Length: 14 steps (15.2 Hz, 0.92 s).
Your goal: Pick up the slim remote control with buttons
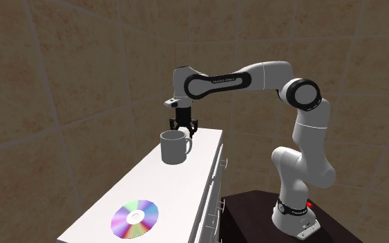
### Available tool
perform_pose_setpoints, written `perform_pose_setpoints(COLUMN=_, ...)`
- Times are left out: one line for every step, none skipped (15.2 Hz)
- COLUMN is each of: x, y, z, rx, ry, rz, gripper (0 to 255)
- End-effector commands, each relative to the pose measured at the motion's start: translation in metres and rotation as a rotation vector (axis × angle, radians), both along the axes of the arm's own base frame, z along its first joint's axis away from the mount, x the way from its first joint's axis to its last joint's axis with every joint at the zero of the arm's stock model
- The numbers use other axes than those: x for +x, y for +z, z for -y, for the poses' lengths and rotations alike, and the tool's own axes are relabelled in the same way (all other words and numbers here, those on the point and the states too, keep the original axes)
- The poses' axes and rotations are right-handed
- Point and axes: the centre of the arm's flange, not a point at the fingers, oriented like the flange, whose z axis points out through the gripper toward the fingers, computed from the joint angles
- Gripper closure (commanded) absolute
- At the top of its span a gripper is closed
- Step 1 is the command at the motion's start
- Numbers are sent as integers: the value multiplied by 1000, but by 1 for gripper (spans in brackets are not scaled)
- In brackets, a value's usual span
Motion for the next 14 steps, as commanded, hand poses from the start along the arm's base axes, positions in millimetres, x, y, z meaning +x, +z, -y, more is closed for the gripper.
perform_pose_setpoints(x=0, y=0, z=0, rx=0, ry=0, rz=0, gripper=255)
perform_pose_setpoints(x=0, y=0, z=0, rx=0, ry=0, rz=0, gripper=255)
perform_pose_setpoints(x=0, y=0, z=0, rx=0, ry=0, rz=0, gripper=255)
perform_pose_setpoints(x=0, y=0, z=0, rx=0, ry=0, rz=0, gripper=255)
perform_pose_setpoints(x=0, y=0, z=0, rx=0, ry=0, rz=0, gripper=255)
perform_pose_setpoints(x=0, y=0, z=0, rx=0, ry=0, rz=0, gripper=255)
perform_pose_setpoints(x=0, y=-1, z=0, rx=0, ry=0, rz=0, gripper=255)
perform_pose_setpoints(x=0, y=4, z=0, rx=0, ry=0, rz=0, gripper=255)
perform_pose_setpoints(x=0, y=10, z=0, rx=0, ry=0, rz=0, gripper=255)
perform_pose_setpoints(x=0, y=15, z=0, rx=0, ry=0, rz=0, gripper=255)
perform_pose_setpoints(x=0, y=20, z=0, rx=0, ry=0, rz=0, gripper=255)
perform_pose_setpoints(x=0, y=26, z=0, rx=0, ry=0, rz=0, gripper=255)
perform_pose_setpoints(x=0, y=31, z=0, rx=0, ry=0, rz=0, gripper=255)
perform_pose_setpoints(x=0, y=36, z=0, rx=0, ry=0, rz=0, gripper=255)
